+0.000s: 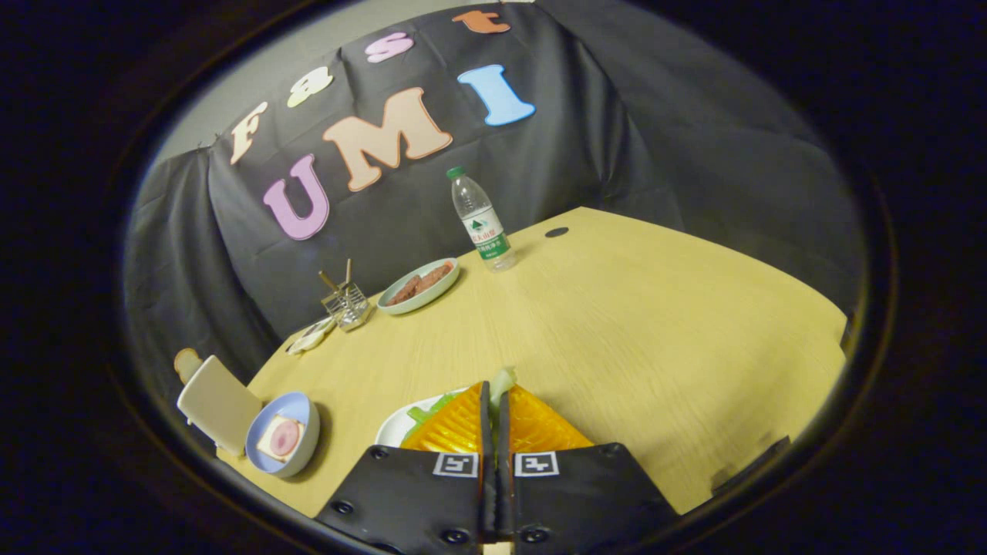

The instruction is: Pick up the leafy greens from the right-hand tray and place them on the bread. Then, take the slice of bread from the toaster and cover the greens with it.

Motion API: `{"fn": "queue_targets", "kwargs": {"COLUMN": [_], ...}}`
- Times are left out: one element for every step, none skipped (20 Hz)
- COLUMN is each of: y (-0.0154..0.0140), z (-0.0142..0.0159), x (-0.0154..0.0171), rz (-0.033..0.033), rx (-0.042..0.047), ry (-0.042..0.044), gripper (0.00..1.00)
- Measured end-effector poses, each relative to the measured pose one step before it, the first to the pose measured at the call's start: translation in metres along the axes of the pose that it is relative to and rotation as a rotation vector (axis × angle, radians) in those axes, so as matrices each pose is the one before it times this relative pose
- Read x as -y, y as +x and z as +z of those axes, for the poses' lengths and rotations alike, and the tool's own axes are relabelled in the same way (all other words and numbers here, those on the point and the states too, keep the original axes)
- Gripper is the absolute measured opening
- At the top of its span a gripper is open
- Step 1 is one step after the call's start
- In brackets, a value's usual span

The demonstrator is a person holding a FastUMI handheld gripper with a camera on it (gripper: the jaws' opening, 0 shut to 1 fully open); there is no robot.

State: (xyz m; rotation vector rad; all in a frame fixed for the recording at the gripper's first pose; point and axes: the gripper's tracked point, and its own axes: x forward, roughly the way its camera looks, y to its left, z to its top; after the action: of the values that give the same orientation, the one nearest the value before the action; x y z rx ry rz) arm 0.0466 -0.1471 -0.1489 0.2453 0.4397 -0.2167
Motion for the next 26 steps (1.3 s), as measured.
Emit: {"fn": "queue_targets", "kwargs": {"y": [-0.00260,-0.00367,-0.00252,-0.00385,-0.00268,-0.00387,-0.00330,-0.00350,-0.00370,-0.00370,-0.00307,-0.00216,-0.00216,-0.00190,-0.00125,-0.00161,-0.00122,-0.00054,-0.00034,-0.00119,-0.00126,-0.00015,0.00030,0.00102,0.00135,0.00182], "z": [0.00319,0.00334,0.00412,0.00432,0.00523,0.00346,0.00430,0.00382,0.00430,0.00340,0.00333,0.00205,0.00237,0.00015,0.00111,0.00031,0.00065,0.00027,0.00038,-0.00079,0.00038,-0.00166,-0.00296,-0.00399,-0.00321,-0.00478], "x": [-0.00220,-0.00220,-0.00286,-0.00350,-0.00421,-0.00439,-0.00498,-0.00470,-0.00432,-0.00465,-0.00526,-0.00574,-0.00595,-0.00485,-0.00551,-0.00617,-0.00793,-0.00834,-0.00834,-0.01156,-0.01426,-0.01430,-0.01407,-0.01231,-0.01108,-0.01215], "rz": [0.00454,0.00575,0.00611,0.00877,0.00958,0.01029,0.01086,0.01002,0.00801,0.00832,0.00857,0.01041,0.01076,0.00830,0.00952,0.00988,0.01546,0.01456,0.01321,0.02148,0.02845,0.02975,0.02865,0.02425,0.01503,0.01940], "rx": [0.01118,0.01382,0.01640,0.01716,0.01711,0.01600,0.01435,0.01549,0.01376,0.01259,0.01134,0.00991,0.00559,0.00388,0.00413,0.00242,0.00382,0.00384,0.00401,0.00355,0.00528,0.00062,-0.00139,0.00074,-0.00092,-0.00293], "ry": [0.00489,0.00514,0.00690,0.00844,0.00791,0.00751,0.00522,0.00323,0.00063,-0.00096,-0.00062,0.00073,0.00003,-0.00001,-0.00084,0.00125,0.00187,0.00137,0.00360,0.00589,0.01081,0.00822,0.00182,-0.00499,-0.00825,-0.00218], "gripper": [0.04,0.04,0.04,0.04,0.04,0.04,0.04,0.04,0.04,0.03,0.03,0.03,0.03,0.03,0.03,0.03,0.03,0.03,0.03,0.03,0.03,0.03,0.03,0.03,0.03,0.03]}}
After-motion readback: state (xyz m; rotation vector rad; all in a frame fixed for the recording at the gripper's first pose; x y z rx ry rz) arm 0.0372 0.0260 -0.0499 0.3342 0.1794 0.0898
